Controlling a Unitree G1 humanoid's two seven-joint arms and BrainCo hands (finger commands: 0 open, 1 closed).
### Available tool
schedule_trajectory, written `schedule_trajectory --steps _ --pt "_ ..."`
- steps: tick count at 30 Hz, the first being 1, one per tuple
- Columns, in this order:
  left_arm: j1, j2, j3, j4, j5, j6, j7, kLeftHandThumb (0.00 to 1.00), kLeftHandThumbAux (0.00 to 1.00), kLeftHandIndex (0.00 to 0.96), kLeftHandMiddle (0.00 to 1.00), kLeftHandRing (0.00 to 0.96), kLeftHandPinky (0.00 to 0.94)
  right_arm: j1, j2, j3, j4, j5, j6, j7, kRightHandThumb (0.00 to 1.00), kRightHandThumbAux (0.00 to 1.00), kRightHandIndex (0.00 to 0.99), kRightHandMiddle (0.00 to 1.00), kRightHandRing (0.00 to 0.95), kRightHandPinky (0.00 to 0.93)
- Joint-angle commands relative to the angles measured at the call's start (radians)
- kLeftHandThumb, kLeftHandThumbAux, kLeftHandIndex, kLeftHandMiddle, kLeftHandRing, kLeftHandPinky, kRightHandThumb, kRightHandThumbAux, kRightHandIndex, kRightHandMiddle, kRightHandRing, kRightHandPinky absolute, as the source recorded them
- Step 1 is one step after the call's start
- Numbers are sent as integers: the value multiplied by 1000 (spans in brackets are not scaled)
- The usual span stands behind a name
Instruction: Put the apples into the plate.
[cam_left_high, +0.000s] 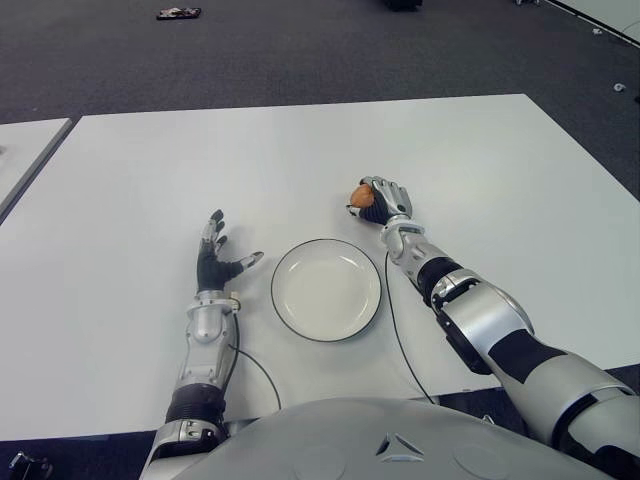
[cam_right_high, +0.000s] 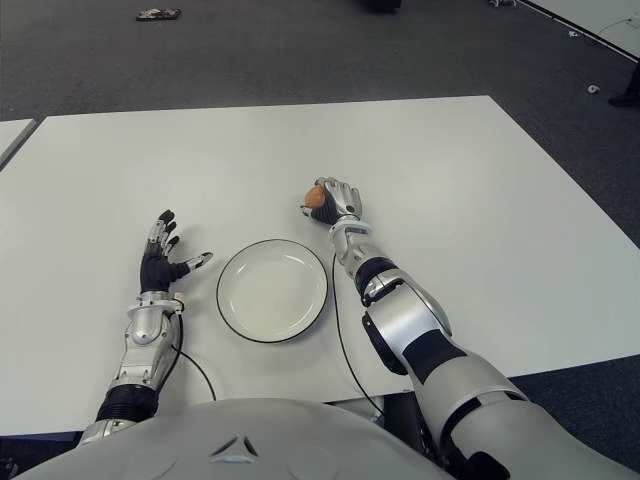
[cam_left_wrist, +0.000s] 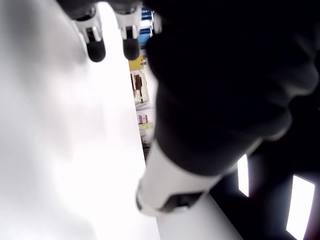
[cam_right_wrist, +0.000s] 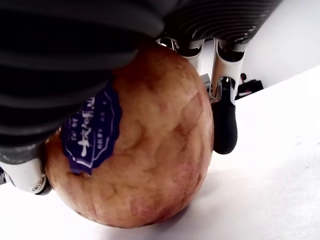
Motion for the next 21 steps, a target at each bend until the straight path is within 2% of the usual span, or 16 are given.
schedule_trajectory --steps 1,16,21 --pt "13 -1 5 10 3 17 14 0 493 0 0 0 7 76 18 2 39 8 23 72 950 662 372 498 531 803" --pt "6 -3 9 19 6 7 13 0 507 0 0 0 7 74 20 -14 37 14 20 67 951 661 375 502 528 806" --pt "4 -3 8 20 3 7 7 0 509 0 0 0 5 53 20 -48 30 44 8 41 951 661 375 501 529 804"
